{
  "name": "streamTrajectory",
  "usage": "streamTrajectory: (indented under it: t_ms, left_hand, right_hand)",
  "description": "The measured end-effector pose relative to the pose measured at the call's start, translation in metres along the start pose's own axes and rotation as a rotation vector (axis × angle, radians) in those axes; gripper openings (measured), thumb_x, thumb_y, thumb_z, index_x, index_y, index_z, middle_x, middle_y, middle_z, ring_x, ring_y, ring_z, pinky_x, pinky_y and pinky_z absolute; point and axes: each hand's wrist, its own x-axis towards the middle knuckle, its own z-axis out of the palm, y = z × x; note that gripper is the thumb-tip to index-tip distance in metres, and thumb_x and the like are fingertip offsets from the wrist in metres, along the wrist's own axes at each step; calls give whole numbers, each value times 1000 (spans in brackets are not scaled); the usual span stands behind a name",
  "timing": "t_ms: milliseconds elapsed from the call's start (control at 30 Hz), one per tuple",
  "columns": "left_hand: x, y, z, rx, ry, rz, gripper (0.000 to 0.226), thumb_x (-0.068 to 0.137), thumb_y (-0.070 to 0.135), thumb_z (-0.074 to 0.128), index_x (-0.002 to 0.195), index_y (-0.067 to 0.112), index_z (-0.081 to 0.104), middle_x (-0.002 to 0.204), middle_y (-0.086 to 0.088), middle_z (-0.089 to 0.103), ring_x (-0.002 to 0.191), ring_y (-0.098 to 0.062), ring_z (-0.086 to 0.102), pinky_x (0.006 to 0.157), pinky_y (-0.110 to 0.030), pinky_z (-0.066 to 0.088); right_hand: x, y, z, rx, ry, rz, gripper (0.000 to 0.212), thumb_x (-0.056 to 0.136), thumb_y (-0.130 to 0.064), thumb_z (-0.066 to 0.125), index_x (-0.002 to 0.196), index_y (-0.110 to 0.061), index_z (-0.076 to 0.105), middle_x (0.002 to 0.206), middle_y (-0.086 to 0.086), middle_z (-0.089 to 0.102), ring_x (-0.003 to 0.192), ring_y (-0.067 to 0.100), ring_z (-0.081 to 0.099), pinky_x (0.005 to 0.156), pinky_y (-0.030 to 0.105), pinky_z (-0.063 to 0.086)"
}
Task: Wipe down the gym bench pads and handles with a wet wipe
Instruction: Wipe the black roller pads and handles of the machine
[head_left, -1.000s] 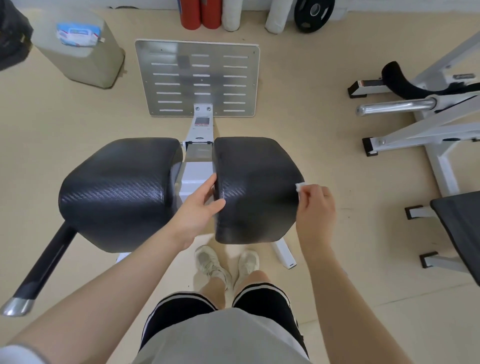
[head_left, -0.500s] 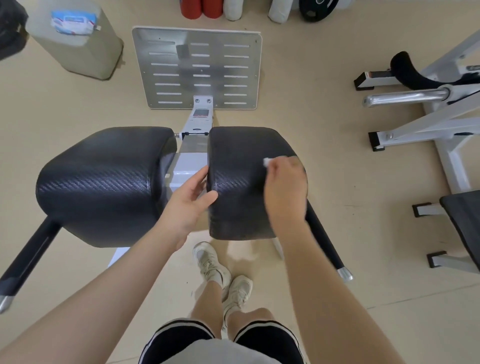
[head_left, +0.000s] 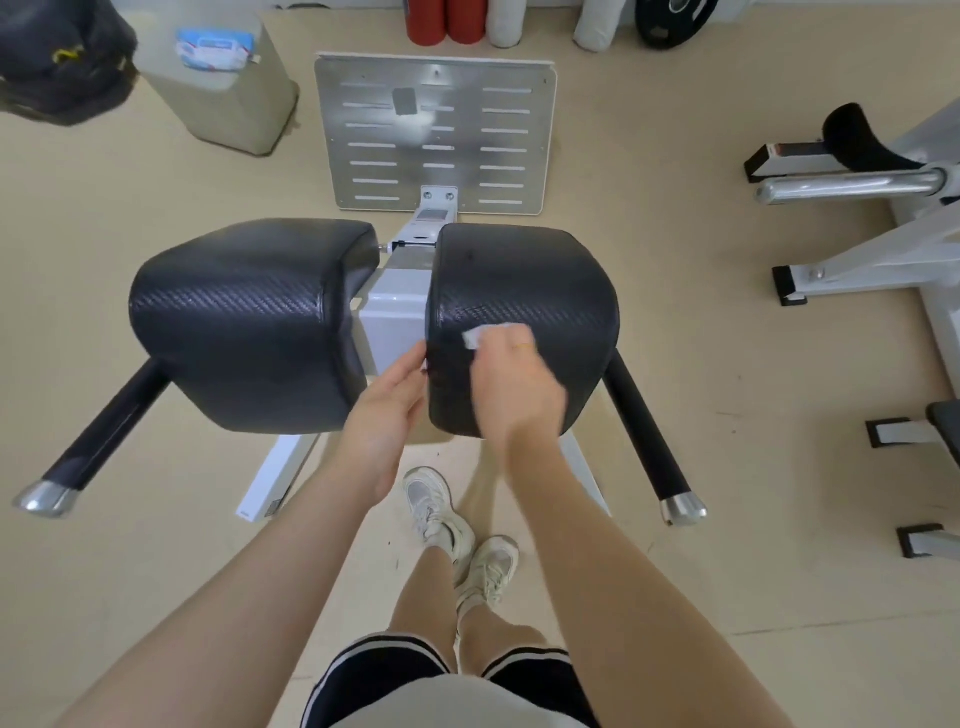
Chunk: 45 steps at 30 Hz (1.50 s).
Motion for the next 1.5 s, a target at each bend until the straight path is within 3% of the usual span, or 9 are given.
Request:
streamTrajectory:
  t_ms: [133, 500, 633, 733, 833, 1000, 1167, 1333, 1500]
  left_hand:
    - [-5, 4, 4, 106, -100, -26, 38, 99, 32, 33, 135, 39, 42, 134, 25, 44, 130, -1, 35, 114, -29, 23]
    - [13, -7, -23, 177, -234, 79, 57, 78, 19, 37, 133, 29, 48, 128, 17, 57, 123, -6, 50, 103, -31, 39]
    - [16, -12, -24, 272, -283, 83, 68, 71, 18, 38, 132, 49, 42, 131, 29, 49, 125, -3, 47, 105, -27, 34]
    - [19, -22, -25, 317, -330, 124, 71, 85, 3, 36, 131, 57, 35, 139, 33, 37, 134, -9, 37, 108, -30, 30]
    - [27, -33, -33, 228, -316, 125, 60, 78, 14, 38, 125, 50, 47, 135, 29, 46, 128, -10, 44, 106, -29, 34]
    - [38, -52, -48, 141, -294, 92, 56, 72, 28, 36, 124, 31, 53, 131, 16, 55, 120, -16, 54, 103, -32, 38]
    - [40, -60, -52, 166, -343, 115, 58, 71, 22, 36, 125, 37, 52, 132, 19, 53, 120, -6, 52, 88, -28, 45]
    - [46, -61, -53, 268, -347, 156, 57, 89, 8, 33, 128, 48, 46, 128, 35, 49, 116, 7, 50, 73, -18, 50]
    - [52, -69, -53, 270, -329, 203, 68, 85, -3, 30, 127, 47, 48, 126, 33, 52, 117, 0, 51, 87, -20, 47]
  right_hand:
    - [-6, 59, -5, 88, 293, 387, 16, 93, -13, 45, 96, -1, 56, 93, 16, 58, 71, 33, 60, 54, 34, 48]
    - [-5, -34, 61, 304, 400, -6, 12, 75, -11, 41, 85, -16, 45, 76, 1, 62, 67, 9, 59, 66, 23, 42]
    - [2, 28, 31, 360, 505, 288, 11, 86, -1, 50, 84, 3, 60, 77, 14, 57, 75, 27, 55, 68, 32, 45]
    - [2, 60, 24, 463, 763, 445, 12, 84, 0, 52, 82, 4, 62, 84, 23, 61, 63, 1, 49, 56, 13, 27]
    - [-2, 42, 43, 434, 693, 388, 18, 85, -4, 46, 82, 1, 64, 82, 18, 62, 68, 22, 56, 58, 17, 26]
    - [-14, -15, 93, 413, 504, 148, 19, 92, -16, 45, 78, -25, 55, 74, -15, 54, 63, -9, 51, 56, 1, 39]
    - [-23, -24, 111, 269, 555, -33, 27, 85, -9, 45, 86, -29, 63, 81, -5, 56, 67, 15, 54, 63, 31, 50]
    - [-23, 54, 82, 495, 794, 642, 15, 93, -8, 43, 93, 1, 55, 84, -1, 51, 66, -1, 42, 63, 3, 33]
    - [-19, 38, 106, 525, 838, 561, 17, 92, -8, 45, 80, -3, 56, 79, 13, 57, 71, 18, 50, 59, 12, 33]
